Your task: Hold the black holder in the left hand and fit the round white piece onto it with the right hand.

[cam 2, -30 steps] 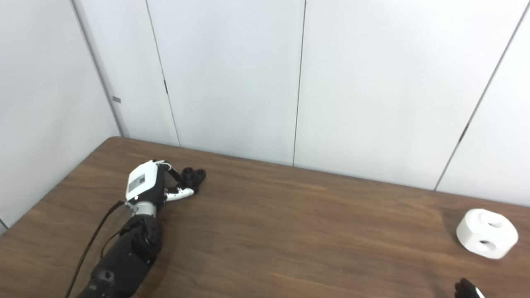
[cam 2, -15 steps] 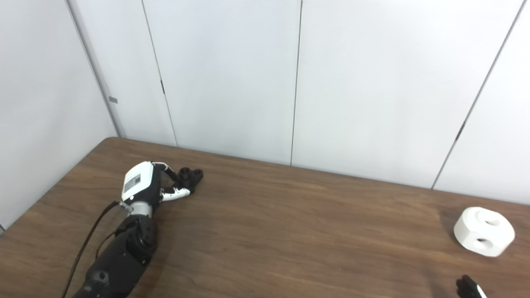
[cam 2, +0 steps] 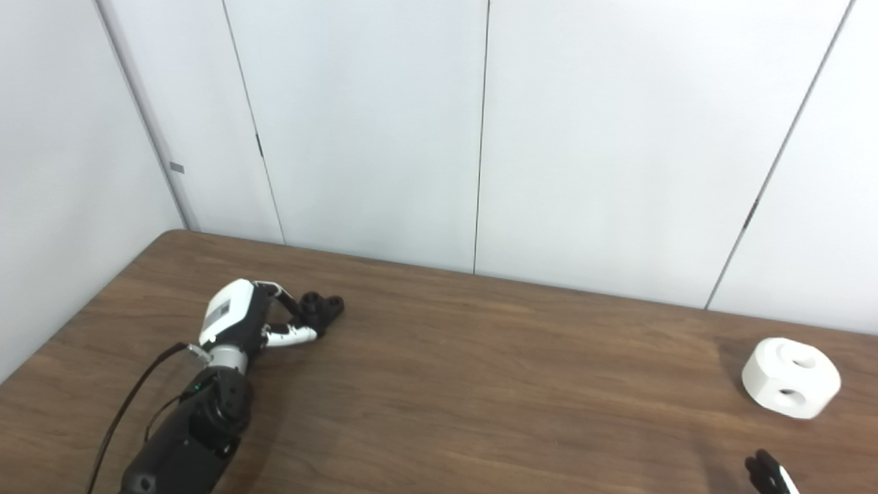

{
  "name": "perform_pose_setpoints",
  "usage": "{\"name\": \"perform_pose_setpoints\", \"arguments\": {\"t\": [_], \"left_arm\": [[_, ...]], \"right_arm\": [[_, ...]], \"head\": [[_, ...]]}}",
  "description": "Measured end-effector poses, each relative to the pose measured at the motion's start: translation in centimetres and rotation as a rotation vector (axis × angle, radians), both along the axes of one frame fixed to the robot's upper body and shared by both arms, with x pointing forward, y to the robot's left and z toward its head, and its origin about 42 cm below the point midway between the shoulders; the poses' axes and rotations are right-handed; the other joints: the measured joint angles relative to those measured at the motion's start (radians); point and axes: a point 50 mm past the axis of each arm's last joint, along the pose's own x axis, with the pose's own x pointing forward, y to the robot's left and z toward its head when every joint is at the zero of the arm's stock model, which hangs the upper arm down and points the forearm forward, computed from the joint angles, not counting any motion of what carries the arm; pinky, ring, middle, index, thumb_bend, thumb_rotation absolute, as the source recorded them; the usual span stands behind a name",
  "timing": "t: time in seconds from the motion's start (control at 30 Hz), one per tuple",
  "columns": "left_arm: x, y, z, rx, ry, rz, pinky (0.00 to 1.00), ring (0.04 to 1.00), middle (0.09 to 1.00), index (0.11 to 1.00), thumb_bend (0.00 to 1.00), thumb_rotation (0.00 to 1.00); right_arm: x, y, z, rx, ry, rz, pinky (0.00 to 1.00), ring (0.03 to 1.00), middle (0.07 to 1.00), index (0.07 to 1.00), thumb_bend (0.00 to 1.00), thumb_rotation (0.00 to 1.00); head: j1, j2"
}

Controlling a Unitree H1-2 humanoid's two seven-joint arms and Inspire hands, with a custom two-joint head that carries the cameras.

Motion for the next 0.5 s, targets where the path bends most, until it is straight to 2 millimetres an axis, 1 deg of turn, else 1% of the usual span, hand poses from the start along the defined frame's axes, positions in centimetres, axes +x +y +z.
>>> {"name": "perform_pose_setpoints", "arguments": {"t": [0.13,0.23,0.33,0.43,0.5], "left_arm": [[-1.3,-1.1,0.0,-0.011,0.001,-0.051,1.0,0.879,0.781,0.486,0.52,0.05],[-2.6,-2.1,-0.3,-0.037,0.002,-0.088,1.0,0.9,0.796,0.487,0.52,0.05],[-3.8,-3.0,-0.5,-0.048,0.014,-0.14,0.99,0.902,0.802,0.487,0.52,0.05],[-4.6,-3.8,-0.4,-0.057,0.028,-0.191,1.0,0.906,0.802,0.488,0.52,0.05],[-5.3,-4.5,-0.3,-0.061,0.04,-0.23,0.98,0.911,0.809,0.488,0.52,0.05]], "right_arm": [[0.0,0.0,0.0,-0.008,0.001,0.0,1.0,0.948,0.923,0.946,0.55,1.0],[0.0,0.1,0.0,-0.013,0.003,0.001,1.0,0.955,0.924,0.948,0.54,1.0],[0.0,0.1,0.0,-0.023,0.005,0.002,1.0,0.953,0.927,0.949,0.54,0.98],[0.1,0.2,0.0,-0.033,0.009,-0.001,1.0,0.95,0.927,0.95,0.51,0.98],[0.1,0.2,-0.1,-0.043,0.012,-0.003,1.0,0.941,0.925,0.948,0.5,0.99]], "head": [[-0.012,0.006],[-0.017,0.008],[-0.035,0.017],[-0.049,0.029],[-0.052,0.035]]}}
